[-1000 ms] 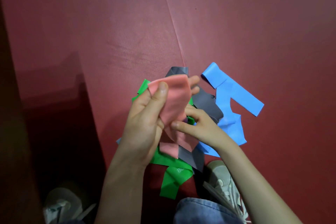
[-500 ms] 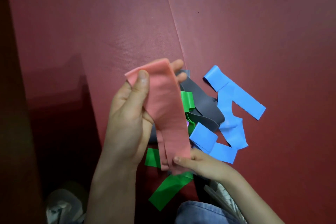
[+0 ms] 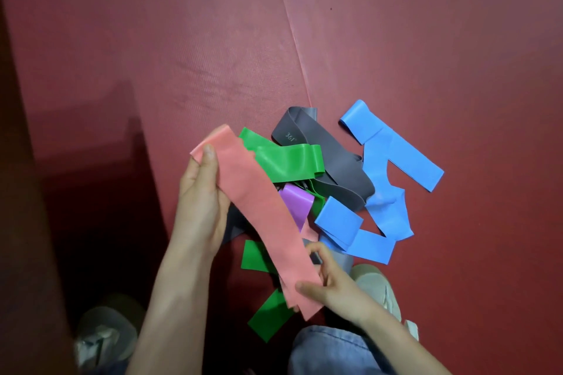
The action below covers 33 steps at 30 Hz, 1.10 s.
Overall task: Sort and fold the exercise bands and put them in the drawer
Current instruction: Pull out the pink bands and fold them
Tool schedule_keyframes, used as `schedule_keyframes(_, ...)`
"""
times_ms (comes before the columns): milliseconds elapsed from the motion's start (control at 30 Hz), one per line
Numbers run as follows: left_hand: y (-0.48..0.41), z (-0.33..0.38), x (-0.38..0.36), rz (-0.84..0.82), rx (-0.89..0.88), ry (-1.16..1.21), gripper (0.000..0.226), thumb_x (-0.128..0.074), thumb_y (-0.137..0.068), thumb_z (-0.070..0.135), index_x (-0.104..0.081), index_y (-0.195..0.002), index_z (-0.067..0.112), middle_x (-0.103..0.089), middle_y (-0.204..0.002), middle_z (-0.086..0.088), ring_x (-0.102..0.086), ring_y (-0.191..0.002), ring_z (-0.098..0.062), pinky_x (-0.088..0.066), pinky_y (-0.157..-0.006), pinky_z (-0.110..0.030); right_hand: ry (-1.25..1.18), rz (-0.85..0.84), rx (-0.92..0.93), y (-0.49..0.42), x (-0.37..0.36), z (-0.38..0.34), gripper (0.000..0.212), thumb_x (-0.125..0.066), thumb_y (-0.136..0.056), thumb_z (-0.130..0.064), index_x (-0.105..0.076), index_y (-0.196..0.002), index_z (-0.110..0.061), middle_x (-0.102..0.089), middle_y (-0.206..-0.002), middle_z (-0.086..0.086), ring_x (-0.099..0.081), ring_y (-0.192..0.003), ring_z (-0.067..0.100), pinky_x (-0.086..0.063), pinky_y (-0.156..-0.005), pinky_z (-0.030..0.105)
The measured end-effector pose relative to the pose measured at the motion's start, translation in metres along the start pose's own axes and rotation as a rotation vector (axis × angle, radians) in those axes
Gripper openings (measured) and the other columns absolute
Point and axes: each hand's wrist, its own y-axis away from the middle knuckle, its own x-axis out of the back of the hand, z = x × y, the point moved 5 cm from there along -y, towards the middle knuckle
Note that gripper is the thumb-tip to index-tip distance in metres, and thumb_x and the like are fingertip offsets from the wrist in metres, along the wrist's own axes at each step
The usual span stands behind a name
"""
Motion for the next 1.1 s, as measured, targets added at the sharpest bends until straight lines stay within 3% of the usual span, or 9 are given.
schedule_keyframes(67,0.000,-0.005,0.007,0.014,0.006,-0.020,0.027,-0.027,-0.098,0.018,-0.054,-0.095,0.020,-0.073,-0.066,0.007,-0.068,-0.062,-0.005,-0.056,-0.066,-0.022,-0.043,0.003,-0.069,0.001,-0.006,0.008,0.038,-0.060,-0.078,0.002,-0.027,-0.089,-0.013,-0.060,-0.056,-0.003,-0.055,-0.046,0.007,-0.046,-0.046,0.017)
schedule_keyframes(167,0.000,-0.009,0.016,0.025,-0.007,-0.137,0.027,-0.029,-0.097,0.016,-0.055,-0.094,0.020,-0.072,-0.063,0.009,-0.067,-0.057,-0.005,-0.056,-0.057,-0.019,0.041,0.089,-0.168,0.001,-0.006,0.025,0.039,-0.066,-0.069,-0.013,-0.030,-0.082,-0.017,-0.047,-0.042,-0.010,-0.038,-0.039,0.003,-0.033,-0.044,0.018)
schedule_keyframes(367,-0.002,-0.022,0.029,-0.003,0.014,-0.296,0.028,-0.032,-0.096,0.016,-0.059,-0.088,0.020,-0.072,-0.063,0.012,-0.067,-0.057,-0.003,-0.055,-0.058,-0.018,0.474,0.109,-0.260,-0.004,-0.007,0.028,0.027,-0.065,-0.078,-0.037,-0.039,-0.076,-0.031,-0.059,-0.079,0.002,-0.049,-0.063,0.012,-0.042,-0.067,0.031)
schedule_keyframes(533,-0.003,-0.033,0.027,-0.069,0.052,-0.329,0.027,-0.032,-0.096,0.014,-0.058,-0.088,0.015,-0.072,-0.062,0.012,-0.066,-0.058,-0.002,-0.054,-0.060,-0.018,0.872,-0.009,-0.290,-0.003,-0.017,0.003,0.044,-0.057,-0.082,-0.048,-0.044,-0.112,-0.019,-0.061,-0.107,0.007,-0.055,-0.102,0.024,-0.038,-0.073,0.031)
schedule_keyframes(667,0.000,-0.040,0.024,-0.096,0.076,-0.308,0.027,-0.032,-0.096,0.012,-0.057,-0.089,0.013,-0.072,-0.062,0.012,-0.066,-0.057,-0.001,-0.053,-0.055,-0.014,0.680,0.413,-0.076,-0.003,0.000,-0.034,0.016,-0.049,-0.090,-0.023,-0.062,-0.084,-0.016,-0.065,-0.077,0.006,-0.061,-0.083,0.025,-0.040,-0.067,0.029)
schedule_keyframes(733,0.000,-0.043,0.022,-0.110,0.073,-0.308,0.027,-0.032,-0.095,0.012,-0.058,-0.089,0.014,-0.072,-0.062,0.012,-0.067,-0.059,0.000,-0.052,-0.056,-0.013,0.660,0.553,-0.068,-0.015,0.016,-0.041,0.022,-0.043,-0.092,-0.017,-0.064,-0.095,-0.010,-0.069,-0.092,0.014,-0.061,-0.090,0.032,-0.045,-0.073,0.036)
schedule_keyframes(800,0.002,-0.045,0.020,-0.117,0.079,-0.302,0.027,-0.033,-0.095,0.012,-0.058,-0.088,0.014,-0.072,-0.063,0.011,-0.067,-0.060,-0.001,-0.053,-0.059,-0.014,0.788,0.573,-0.119,-0.034,0.025,-0.047,0.026,-0.036,-0.095,-0.017,-0.054,-0.110,-0.005,-0.065,-0.103,0.021,-0.058,-0.096,0.037,-0.038,-0.068,0.036)
schedule_keyframes(933,0.001,-0.050,0.019,-0.120,0.078,-0.282,0.022,-0.039,-0.094,0.016,-0.060,-0.088,0.016,-0.073,-0.066,0.010,-0.068,-0.063,-0.002,-0.055,-0.065,-0.017,0.985,0.584,-0.152,-0.057,0.031,-0.057,0.022,-0.035,-0.092,-0.007,-0.041,-0.112,-0.002,-0.060,-0.107,0.021,-0.058,-0.094,0.039,-0.030,-0.064,0.035)
schedule_keyframes(1100,-0.001,-0.055,0.023,-0.094,0.079,-0.273,0.020,-0.048,-0.080,0.031,-0.064,-0.087,0.020,-0.074,-0.074,0.006,-0.068,-0.070,-0.009,-0.053,-0.079,-0.030,1.134,0.564,-0.158,-0.053,0.032,-0.046,0.033,-0.037,-0.094,-0.028,-0.038,-0.115,-0.003,-0.046,-0.116,0.015,-0.054,-0.100,0.033,-0.036,-0.067,0.037)
